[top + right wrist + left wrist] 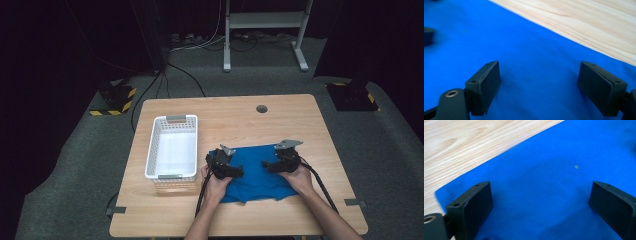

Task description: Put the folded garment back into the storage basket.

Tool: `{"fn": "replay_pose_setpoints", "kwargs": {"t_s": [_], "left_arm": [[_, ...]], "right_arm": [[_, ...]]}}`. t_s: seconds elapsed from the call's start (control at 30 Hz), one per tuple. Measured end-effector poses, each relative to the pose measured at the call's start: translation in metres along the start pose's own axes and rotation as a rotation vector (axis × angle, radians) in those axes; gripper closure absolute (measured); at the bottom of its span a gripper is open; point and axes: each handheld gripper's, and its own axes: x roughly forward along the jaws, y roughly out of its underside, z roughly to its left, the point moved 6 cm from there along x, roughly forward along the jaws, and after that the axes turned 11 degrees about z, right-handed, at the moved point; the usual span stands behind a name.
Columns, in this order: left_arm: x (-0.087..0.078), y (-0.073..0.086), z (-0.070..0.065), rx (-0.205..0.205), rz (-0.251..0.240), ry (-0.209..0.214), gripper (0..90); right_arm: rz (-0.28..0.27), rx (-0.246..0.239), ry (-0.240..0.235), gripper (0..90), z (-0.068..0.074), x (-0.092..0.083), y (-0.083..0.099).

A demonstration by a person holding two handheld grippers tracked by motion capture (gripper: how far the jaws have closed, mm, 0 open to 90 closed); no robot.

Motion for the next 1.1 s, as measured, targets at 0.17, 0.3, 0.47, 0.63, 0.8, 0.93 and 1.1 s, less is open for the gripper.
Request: {"fn": "replay_pose_setpoints", "kwargs": {"t_s": [0.17, 0.3, 0.47, 0.63, 0.8, 0.93, 1.1], "left_arm": [[-0.005, 0.005, 0.001, -0.012, 0.007, -0.009, 5.0], [-0.005, 0.007, -0.008, 0.019, 0.005, -0.006, 4.4], [-0.008, 0.015, 0.001, 0.011, -0.036, 0.008, 5.0], [-0.015, 0.017, 0.000, -0.006, -0.020, 0.013, 4.9], [-0.013, 0.015, -0.010, 0.021, -0.001, 0.016, 4.1], [-0.008, 0.014, -0.008, 0.018, -0.014, 0.012, 4.3], [0.000, 0.001, 0.002, 0.019, -0.028, 0.015, 6.2]], "right_arm": [[-0.006, 0.036, 0.049, 18.7, -0.014, -0.008, 0.008], [-0.042, 0.001, 0.030, 18.7, -0.001, -0.014, 0.004], [-0.017, 0.002, -0.009, 20.5, 0.000, -0.008, 0.010], [-0.026, 0.037, 0.060, 20.1, -0.012, -0.016, 0.016], [-0.089, -0.028, 0.046, 20.7, 0.008, -0.024, 0.005], [-0.042, -0.056, 0.025, 20.3, 0.013, -0.011, 0.007], [-0.019, 0.015, 0.027, 19.8, -0.005, -0.007, 0.010]]}}
